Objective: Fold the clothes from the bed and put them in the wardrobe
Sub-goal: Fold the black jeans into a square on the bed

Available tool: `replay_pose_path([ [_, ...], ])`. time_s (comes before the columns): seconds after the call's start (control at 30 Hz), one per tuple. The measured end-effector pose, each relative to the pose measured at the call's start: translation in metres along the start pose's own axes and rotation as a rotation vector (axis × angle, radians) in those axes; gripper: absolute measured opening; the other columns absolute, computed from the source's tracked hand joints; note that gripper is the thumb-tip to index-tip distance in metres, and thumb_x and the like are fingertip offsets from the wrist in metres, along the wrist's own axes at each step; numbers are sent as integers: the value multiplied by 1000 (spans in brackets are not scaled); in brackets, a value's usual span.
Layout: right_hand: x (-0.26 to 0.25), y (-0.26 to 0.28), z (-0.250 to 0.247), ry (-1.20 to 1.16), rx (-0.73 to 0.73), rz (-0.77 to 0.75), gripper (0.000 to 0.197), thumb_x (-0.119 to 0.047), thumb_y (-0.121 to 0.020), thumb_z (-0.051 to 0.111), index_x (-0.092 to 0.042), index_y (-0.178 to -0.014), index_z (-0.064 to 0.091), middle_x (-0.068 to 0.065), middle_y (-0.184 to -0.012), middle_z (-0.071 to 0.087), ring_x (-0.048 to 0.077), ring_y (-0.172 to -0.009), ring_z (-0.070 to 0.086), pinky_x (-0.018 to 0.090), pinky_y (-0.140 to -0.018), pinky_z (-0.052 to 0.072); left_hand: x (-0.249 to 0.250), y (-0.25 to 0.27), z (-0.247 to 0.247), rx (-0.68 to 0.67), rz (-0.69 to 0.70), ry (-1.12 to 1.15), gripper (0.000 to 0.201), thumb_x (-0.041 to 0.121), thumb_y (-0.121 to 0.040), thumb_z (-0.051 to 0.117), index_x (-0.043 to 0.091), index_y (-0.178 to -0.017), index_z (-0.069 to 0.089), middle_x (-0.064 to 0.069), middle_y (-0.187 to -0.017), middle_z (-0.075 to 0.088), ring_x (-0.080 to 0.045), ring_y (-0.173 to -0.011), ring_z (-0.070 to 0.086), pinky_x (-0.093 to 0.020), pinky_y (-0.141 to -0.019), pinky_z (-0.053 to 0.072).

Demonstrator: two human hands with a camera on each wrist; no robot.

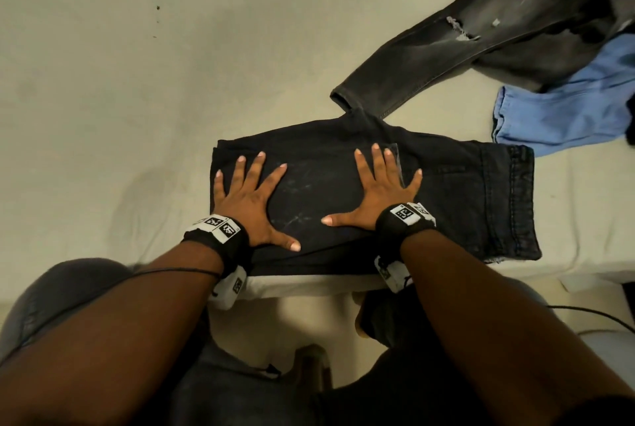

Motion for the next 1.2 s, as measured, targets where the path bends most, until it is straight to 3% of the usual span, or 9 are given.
replay_pose_path([
  [0.1,-13,19,1,54,51,-64,152,-112,-34,34,-40,-153,-27,-2,-160,-39,28,-147,-36,74,-110,-15,5,6,-4,-21,-18,-44,151,106,-30,53,53,-149,-24,7,-163,-33,-29,-151,-29,-68,-116,-14],
  [0.27,-23,57,33,41,27,-117,150,-110,-35,41,-44,-153,-26,-6,-164,-31,28,-150,-30,70,-113,-13,23,42,6,-37,-18,-94,112,94,-68,47,52,-154,-12,8,-168,-20,-31,-155,-16,-70,-118,-4],
  [0.43,-20,75,27,-13,-9,-69,147,-99,-44,60,-47,-150,-29,-4,-168,-20,27,-154,-18,67,-118,-7,-6,70,3,-23,-249,172,109,92,-70,51,47,-158,4,4,-169,-14,-33,-155,-5,-60,-122,11],
  [0.57,-28,96,20,-227,-19,-137,135,-73,-65,77,-48,-151,-25,3,-169,12,25,-155,15,55,-123,16,-29,87,-9,211,-486,636,107,70,-74,74,24,-157,25,-15,-159,29,-40,-134,47,-42,-112,40],
  [0.67,-42,118,13,-338,-16,-239,130,-60,-72,82,-43,-157,-15,6,-163,30,27,-147,34,40,-121,30,-36,94,-9,150,-574,888,81,55,-79,78,7,-140,54,-15,-136,62,-37,-115,63,-39,-101,50],
  [0.83,-71,145,10,-397,63,-377,128,-62,-65,86,-40,-160,2,6,-157,41,25,-140,45,38,-115,40,12,101,-38,302,-312,1138,35,35,-85,76,13,-112,71,-3,-101,72,-16,-77,66,-25,-68,48],
  [0.97,-84,159,6,-619,179,-399,128,-49,-66,89,-45,-158,-1,5,-149,51,20,-129,55,36,-108,47,66,111,-43,254,-5,1321,36,24,-83,78,15,-115,67,-6,-103,74,-18,-92,72,-30,-83,57],
  [1.1,-62,168,1,-893,454,-191,78,-14,-81,71,-36,-149,40,3,-119,70,20,-106,67,34,-95,55,110,118,-46,59,239,1396,24,11,-101,58,17,-124,56,6,-72,61,-5,-57,56,-18,-55,44],
  [1.2,-23,168,-3,-1102,600,-33,40,-4,-86,67,-20,-123,65,-2,-108,70,14,-99,64,25,-90,50,127,115,-47,50,260,1367,36,20,-105,53,30,-139,49,2,-92,66,-6,-76,63,-19,-65,47],
])
Point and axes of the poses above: each hand's wrist, its own y-axis away from the middle knuckle, its own z-axis out of the palm, x = y × z, the point moved 4 cm from there along -y, towards the middle knuckle
